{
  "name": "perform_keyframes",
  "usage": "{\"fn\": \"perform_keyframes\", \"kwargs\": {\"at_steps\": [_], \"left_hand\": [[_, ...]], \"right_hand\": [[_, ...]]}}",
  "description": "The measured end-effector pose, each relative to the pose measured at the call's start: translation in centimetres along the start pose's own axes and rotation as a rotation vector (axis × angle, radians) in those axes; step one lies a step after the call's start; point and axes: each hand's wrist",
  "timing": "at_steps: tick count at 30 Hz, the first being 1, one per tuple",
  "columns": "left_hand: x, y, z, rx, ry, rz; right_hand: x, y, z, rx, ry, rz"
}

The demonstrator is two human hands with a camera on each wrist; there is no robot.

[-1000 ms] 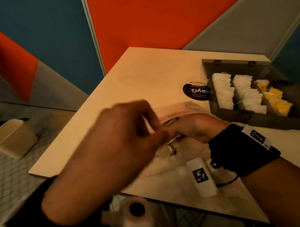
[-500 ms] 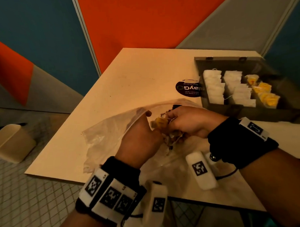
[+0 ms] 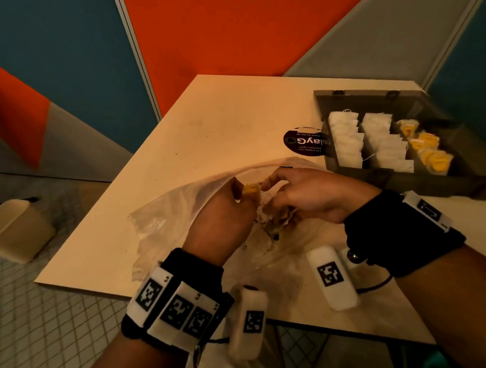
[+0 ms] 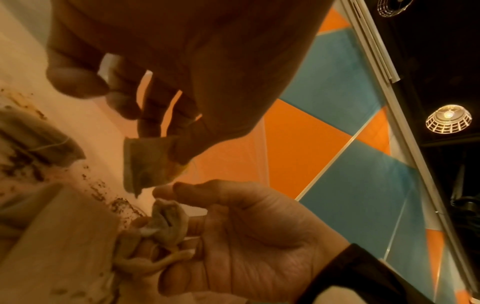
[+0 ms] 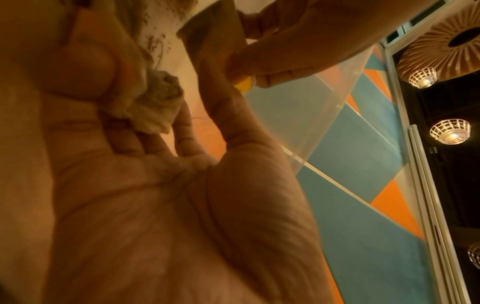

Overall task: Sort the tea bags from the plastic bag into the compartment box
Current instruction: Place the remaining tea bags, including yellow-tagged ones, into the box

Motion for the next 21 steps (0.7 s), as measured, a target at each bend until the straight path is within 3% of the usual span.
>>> {"fn": "perform_keyframes", "kwargs": {"at_steps": [11,17,21], "left_hand": [[0.0,0.3,-0.2,0.183,-0.036,0.066],[-0.1,0.2,-0.7,0.152,-0.016,0.046],[-0.2,0.0,-1.3,0.074,-0.024,0.055]], "right_hand": [[1.5,-0.5,1.5,0.054,-0.109,0.113],[1.7,0.2,1.5,0.133,-0.147,0.104],[2.1,0.2,1.2,0.005,-0.241,0.121]]}}
Point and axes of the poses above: each hand's wrist, its own x-axis away from the middle knuckle, its own y-axis out of the palm, z = x × y, and after that the axes turned 5 degrees about -z, right-handed
